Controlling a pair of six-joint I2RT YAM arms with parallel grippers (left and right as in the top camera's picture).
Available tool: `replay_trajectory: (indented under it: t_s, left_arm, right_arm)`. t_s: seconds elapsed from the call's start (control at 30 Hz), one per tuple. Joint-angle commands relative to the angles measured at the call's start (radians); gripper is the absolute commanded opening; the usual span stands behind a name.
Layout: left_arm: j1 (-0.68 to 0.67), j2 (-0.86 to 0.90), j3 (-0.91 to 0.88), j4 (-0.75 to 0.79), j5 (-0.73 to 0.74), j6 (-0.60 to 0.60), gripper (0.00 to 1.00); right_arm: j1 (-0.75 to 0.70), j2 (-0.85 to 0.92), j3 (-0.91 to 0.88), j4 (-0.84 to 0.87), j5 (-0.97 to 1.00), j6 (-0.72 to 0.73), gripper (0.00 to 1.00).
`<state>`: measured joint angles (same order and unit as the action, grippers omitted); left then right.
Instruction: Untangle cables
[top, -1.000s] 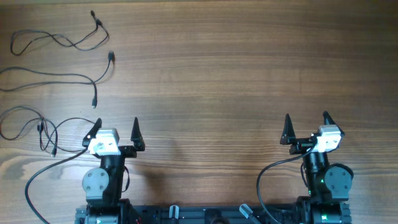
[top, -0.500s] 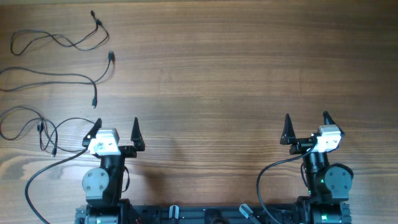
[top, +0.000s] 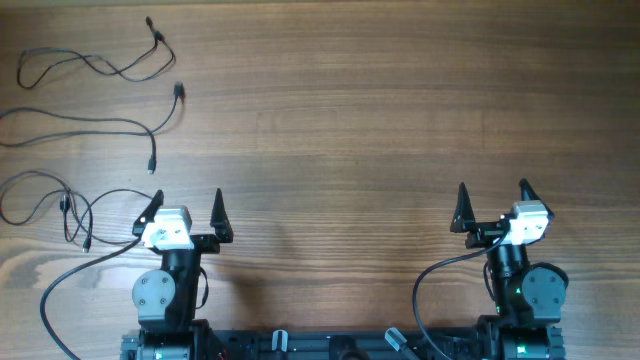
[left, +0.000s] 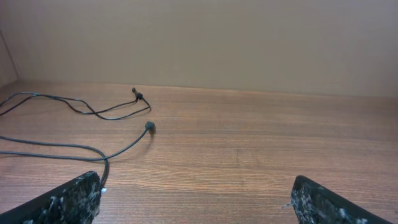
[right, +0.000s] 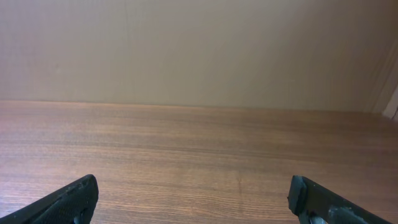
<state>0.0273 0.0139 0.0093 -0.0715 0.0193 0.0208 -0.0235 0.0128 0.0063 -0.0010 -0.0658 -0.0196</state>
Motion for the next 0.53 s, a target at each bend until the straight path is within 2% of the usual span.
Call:
replay_trajectory:
  t_s: [0.0, 0.5]
  left_arm:
    - [-0.003, -0.008, -0.004, -0.005, -0.01, -0.01, 1.0]
    - [-0.003, -0.008, -0.004, -0.004, -0.01, -0.01, 1.0]
  right_arm:
    - [-0.004, -0.009, -0.001, 0.001, 0.017, 0.02, 1.0]
    - [-0.004, -0.009, -0.001, 0.001, 0.017, 0.02, 1.0]
